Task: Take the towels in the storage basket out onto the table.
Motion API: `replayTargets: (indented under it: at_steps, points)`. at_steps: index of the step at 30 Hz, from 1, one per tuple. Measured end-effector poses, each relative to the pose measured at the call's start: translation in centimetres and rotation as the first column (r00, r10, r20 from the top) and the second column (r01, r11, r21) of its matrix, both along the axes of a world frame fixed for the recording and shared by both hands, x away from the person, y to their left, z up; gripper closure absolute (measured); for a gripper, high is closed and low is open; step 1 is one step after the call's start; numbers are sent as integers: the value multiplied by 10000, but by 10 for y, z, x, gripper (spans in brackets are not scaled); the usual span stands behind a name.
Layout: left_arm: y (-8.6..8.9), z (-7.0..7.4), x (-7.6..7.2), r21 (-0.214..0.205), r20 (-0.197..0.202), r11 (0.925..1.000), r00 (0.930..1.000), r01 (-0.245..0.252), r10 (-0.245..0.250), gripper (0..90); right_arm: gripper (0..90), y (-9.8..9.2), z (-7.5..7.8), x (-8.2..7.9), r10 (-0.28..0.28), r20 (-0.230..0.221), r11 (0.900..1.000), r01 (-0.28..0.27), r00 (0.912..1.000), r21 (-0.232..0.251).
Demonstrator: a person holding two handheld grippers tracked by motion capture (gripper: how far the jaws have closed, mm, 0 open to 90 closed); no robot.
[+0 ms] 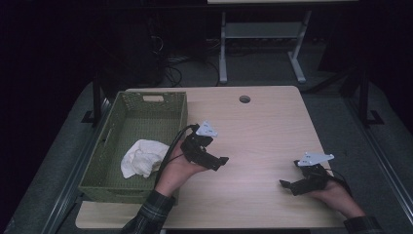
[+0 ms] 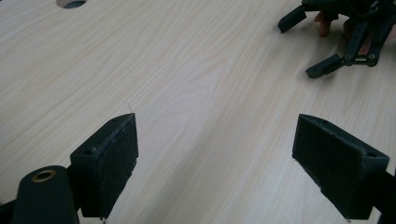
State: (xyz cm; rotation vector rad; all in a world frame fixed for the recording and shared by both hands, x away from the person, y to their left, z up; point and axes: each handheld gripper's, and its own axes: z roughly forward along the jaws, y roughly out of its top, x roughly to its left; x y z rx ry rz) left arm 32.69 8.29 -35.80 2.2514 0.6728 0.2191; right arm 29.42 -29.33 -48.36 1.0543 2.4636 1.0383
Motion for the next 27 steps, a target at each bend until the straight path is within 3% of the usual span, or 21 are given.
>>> replayTargets:
  at_steps: [16,19,27]
  points:
    - [35,13,3,-231,118,9973,9975,-698,701,136,18,0,0,0,-5,-10,10000,5,10000,2]
    - [41,15,5,-64,197,9975,9973,-707,708,136,18,0,0,0,-6,-10,10000,6,10000,2]
    - [59,21,6,-92,272,9942,9939,-1069,1071,136,18,0,0,0,5,-12,10000,-5,10000,-4]
